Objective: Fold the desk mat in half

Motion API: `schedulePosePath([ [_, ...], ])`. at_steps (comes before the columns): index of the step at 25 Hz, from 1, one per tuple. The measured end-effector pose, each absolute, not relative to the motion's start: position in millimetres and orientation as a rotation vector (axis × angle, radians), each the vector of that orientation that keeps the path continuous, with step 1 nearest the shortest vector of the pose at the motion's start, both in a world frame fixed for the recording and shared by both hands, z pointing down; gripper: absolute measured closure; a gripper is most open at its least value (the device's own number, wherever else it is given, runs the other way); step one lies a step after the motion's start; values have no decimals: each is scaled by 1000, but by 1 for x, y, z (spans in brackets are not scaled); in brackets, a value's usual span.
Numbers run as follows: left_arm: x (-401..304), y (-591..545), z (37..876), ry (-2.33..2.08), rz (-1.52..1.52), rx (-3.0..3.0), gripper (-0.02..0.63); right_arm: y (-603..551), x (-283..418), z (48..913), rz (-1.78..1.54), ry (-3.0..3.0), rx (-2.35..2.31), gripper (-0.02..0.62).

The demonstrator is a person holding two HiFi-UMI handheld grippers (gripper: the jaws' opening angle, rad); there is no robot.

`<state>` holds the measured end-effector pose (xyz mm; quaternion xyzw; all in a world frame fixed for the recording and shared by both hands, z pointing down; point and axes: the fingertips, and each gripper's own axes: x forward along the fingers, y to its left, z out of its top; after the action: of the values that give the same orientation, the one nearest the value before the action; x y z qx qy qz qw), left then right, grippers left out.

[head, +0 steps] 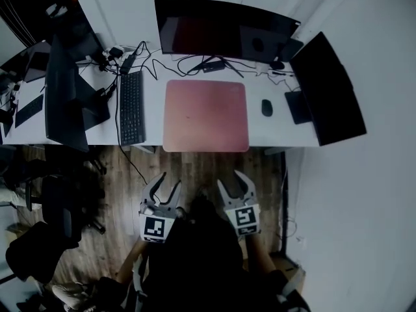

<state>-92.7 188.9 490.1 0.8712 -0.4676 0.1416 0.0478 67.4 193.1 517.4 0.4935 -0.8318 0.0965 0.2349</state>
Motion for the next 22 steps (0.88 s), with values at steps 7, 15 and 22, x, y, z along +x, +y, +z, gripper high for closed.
schedulePosePath([
  [7,-58,147,511,-1455,693,2698,425,148,99,563,130,-2192,1177,419],
  [15,-32,106,530,-1541,845,2821,417,122,118,626,50,-2074,963,418],
  [22,-18,88,600,-1288,1083,2848,382,104,116,676,-4,-1972,866,416],
])
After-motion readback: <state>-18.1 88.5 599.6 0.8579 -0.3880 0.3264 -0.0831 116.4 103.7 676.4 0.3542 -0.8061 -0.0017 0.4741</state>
